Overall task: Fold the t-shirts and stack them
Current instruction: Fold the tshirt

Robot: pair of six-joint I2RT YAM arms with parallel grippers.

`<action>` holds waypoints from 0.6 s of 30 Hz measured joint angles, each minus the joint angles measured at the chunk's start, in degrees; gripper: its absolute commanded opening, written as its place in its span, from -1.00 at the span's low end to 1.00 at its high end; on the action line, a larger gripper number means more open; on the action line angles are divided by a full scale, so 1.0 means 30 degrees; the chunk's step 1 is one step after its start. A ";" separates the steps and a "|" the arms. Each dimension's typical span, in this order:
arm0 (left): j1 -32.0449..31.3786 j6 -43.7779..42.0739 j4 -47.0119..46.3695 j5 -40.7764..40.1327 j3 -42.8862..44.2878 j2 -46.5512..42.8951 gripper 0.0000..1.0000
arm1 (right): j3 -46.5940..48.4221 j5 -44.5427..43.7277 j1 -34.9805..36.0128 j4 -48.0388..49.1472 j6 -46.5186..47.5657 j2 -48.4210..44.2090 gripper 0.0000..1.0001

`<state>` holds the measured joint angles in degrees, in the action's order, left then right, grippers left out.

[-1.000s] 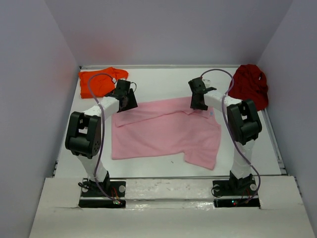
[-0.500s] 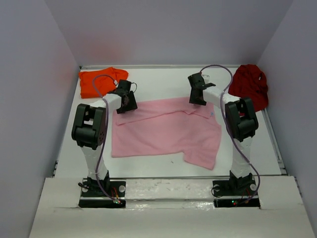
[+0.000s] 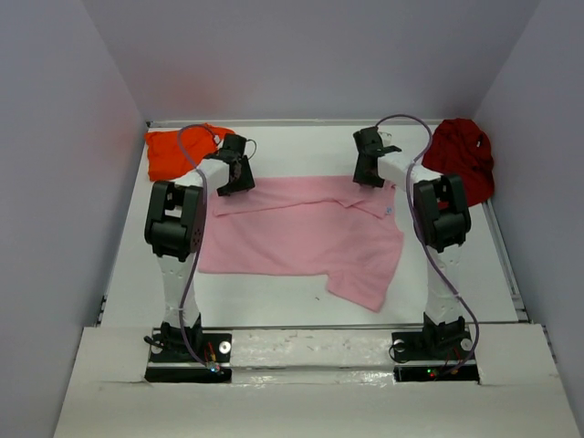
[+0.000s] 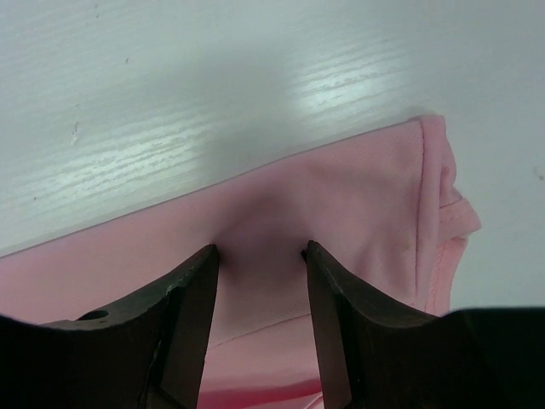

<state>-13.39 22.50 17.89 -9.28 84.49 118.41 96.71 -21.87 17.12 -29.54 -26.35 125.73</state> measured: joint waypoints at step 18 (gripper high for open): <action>0.0015 -0.0495 0.0554 -0.0087 0.2171 0.1428 0.43 | 0.4124 0.0809 -0.1209 -0.0393 0.0532 0.2608 0.02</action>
<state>-13.34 21.02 19.55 -9.54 91.00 122.69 109.08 -19.44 13.50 -30.72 -24.75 133.56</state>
